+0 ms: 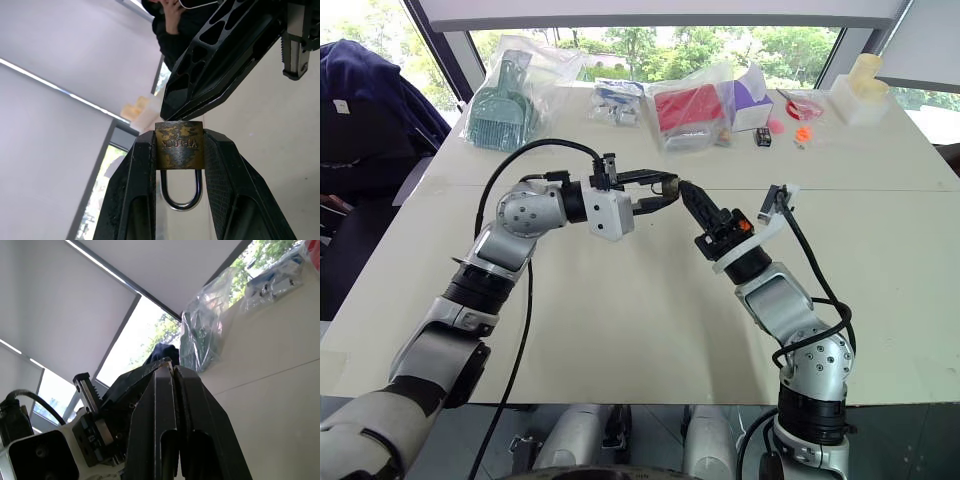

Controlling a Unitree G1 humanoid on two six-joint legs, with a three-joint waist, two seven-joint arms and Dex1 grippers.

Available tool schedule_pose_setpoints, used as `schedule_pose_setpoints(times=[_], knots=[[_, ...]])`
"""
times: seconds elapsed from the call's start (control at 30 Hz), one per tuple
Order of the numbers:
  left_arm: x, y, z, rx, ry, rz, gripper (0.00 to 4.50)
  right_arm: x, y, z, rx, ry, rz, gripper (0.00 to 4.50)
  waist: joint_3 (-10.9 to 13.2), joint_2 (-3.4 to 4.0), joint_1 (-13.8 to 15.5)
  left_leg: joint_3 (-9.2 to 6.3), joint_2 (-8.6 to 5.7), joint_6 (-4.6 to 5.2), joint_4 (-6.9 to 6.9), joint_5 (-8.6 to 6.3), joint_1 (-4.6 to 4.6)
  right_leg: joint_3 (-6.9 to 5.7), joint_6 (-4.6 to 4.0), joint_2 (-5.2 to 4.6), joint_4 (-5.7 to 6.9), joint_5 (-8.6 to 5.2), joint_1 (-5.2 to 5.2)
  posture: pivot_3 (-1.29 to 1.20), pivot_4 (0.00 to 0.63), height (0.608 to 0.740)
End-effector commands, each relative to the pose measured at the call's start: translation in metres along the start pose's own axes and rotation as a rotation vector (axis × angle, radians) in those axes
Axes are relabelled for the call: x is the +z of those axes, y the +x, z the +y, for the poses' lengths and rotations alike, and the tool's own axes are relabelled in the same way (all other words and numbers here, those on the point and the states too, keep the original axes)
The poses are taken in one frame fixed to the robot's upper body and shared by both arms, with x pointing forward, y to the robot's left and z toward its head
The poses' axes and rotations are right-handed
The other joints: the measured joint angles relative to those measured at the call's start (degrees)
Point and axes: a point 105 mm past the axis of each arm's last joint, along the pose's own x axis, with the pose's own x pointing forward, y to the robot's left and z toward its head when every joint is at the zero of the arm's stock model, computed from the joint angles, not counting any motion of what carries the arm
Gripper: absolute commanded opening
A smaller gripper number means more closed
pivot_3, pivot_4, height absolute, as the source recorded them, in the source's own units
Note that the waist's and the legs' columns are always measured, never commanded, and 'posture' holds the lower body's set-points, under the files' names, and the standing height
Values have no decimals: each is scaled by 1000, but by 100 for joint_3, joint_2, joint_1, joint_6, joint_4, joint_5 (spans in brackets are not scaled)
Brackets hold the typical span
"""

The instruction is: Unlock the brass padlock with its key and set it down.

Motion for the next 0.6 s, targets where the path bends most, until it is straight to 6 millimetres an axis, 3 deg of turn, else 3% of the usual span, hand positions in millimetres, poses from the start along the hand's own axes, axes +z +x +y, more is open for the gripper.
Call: schedule_pose_setpoints(times=[0.03, 0.5, 0.6], knots=[[34, 10, 10, 47, 161, -149, 732, 5, 3, -4, -36, 48, -48, 44, 0, 0, -4, 0, 0, 0, -1, 0, 0, 0, 0, 0, 0, 0, 0, 0, 150, 735], [41, 8, 28, 203, 462, -168, 732, -3, 10, -12, -126, 283, -81, 44, -1, 1, -45, 2, 1, -2, -7, 1, 1, 0, 3, 1, 2, 1, 0, 0, 150, 735], [34, 10, 25, 181, 426, -151, 732, 0, 10, -11, -118, 217, -77, 44, -1, 1, -67, 3, 1, -3, -7, 1, 1, 0, 3, 1, 3, 2, 0, 0, 150, 735]])
